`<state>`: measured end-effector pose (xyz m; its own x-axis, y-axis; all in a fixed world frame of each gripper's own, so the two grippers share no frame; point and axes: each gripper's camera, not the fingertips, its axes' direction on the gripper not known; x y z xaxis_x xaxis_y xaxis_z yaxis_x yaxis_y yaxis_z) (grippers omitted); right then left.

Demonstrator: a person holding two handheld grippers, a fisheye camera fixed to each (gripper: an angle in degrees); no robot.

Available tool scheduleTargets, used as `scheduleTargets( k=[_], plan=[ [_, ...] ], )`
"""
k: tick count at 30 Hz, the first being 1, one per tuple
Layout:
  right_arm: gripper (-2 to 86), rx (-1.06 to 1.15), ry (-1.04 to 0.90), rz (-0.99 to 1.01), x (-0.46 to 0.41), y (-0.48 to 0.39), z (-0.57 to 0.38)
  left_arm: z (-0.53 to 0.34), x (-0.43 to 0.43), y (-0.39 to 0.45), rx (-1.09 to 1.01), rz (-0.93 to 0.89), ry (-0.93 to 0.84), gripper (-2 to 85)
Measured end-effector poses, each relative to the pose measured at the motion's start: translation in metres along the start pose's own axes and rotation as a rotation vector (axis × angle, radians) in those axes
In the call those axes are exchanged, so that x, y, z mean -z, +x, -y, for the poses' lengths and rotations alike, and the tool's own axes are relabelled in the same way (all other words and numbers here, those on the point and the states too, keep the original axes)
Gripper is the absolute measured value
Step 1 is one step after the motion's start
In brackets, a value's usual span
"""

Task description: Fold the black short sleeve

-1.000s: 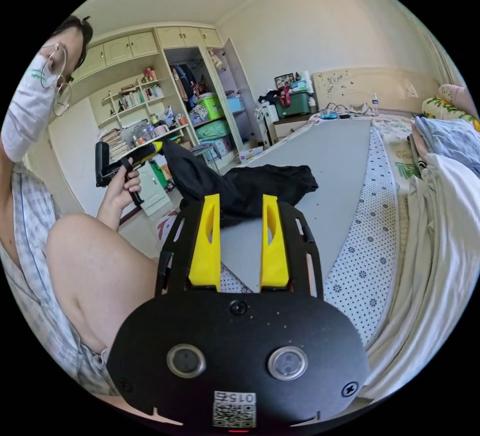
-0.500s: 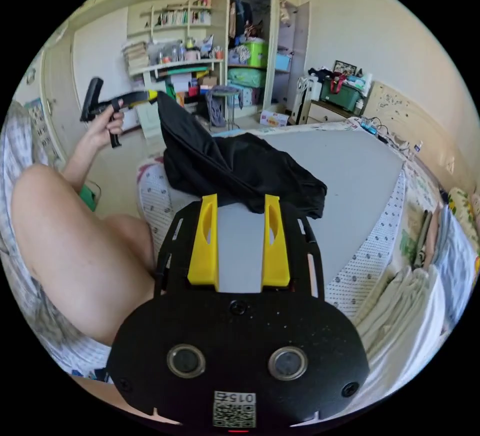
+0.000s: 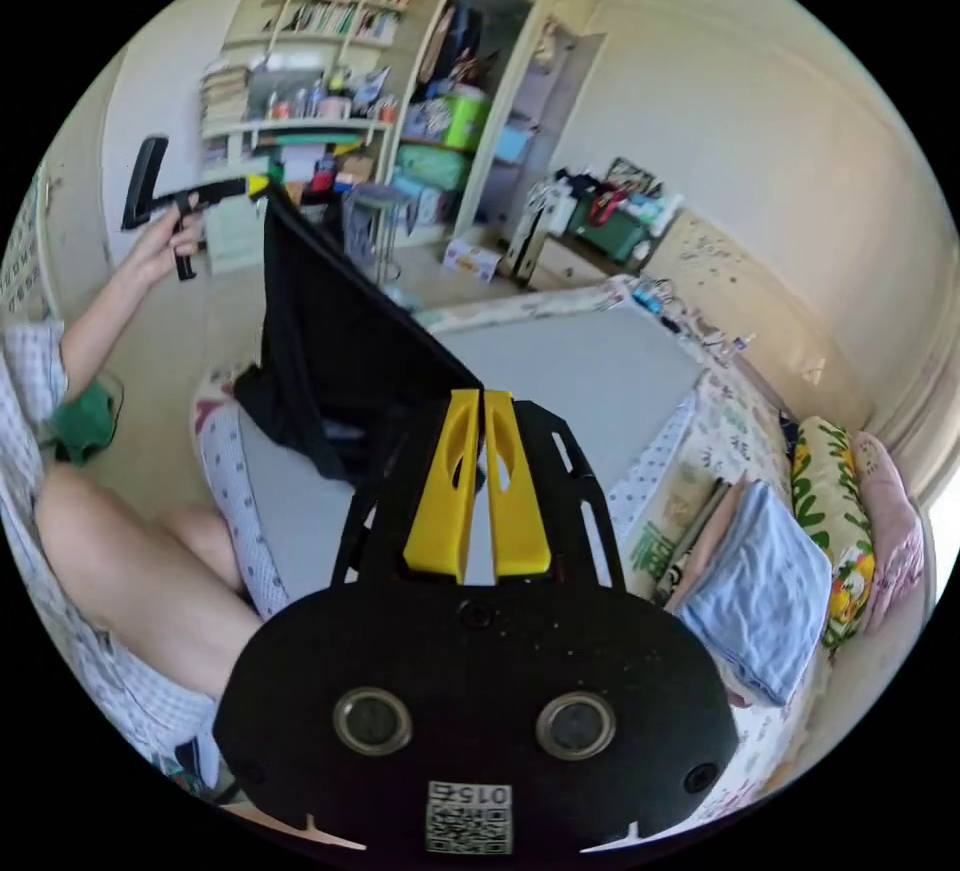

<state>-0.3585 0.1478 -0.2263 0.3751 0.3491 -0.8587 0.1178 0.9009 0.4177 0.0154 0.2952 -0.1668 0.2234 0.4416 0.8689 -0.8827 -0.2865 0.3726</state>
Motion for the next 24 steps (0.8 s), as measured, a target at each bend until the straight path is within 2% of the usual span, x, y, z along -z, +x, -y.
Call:
scheduleTargets(
  k=[2,4,7,10,13,17,20,22,24],
  plan=[
    [-0.3,-0.034,0.118,-0.049,0.066,0.009,0.024,0.047,0.025,0.012,0.013,-0.083,0.115,0.3],
    [-0.4,0.011,0.249,-0.193,0.146,-0.009,0.039,0.086,0.067,0.051,-0.063,-0.098,0.246,0.2],
    [-0.4,0.07,0.325,-0.276,0.214,-0.037,0.022,0.085,0.109,0.089,-0.138,-0.077,0.329,0.4],
    [-0.5,0.085,0.3,-0.244,0.236,-0.051,-0.013,0.06,0.122,0.091,-0.143,-0.094,0.293,0.4],
    [-0.6,0.078,0.222,-0.221,0.227,-0.054,-0.037,0.042,0.105,0.078,-0.107,-0.131,0.165,0.4],
    [-0.7,0.07,0.107,-0.141,0.185,-0.05,-0.045,0.031,0.077,0.066,-0.101,-0.074,0.065,0.3],
    [-0.6,0.07,0.033,-0.06,0.138,-0.046,-0.033,0.05,0.018,0.032,-0.018,-0.038,-0.061,0.1],
    [-0.4,0.048,0.057,0.115,0.107,-0.05,-0.017,0.09,-0.042,0.02,0.003,0.078,-0.178,0.0],
    [-0.4,0.112,0.053,0.26,0.075,-0.071,-0.008,0.132,-0.071,0.049,-0.081,0.221,-0.157,-0.1]
  ],
)
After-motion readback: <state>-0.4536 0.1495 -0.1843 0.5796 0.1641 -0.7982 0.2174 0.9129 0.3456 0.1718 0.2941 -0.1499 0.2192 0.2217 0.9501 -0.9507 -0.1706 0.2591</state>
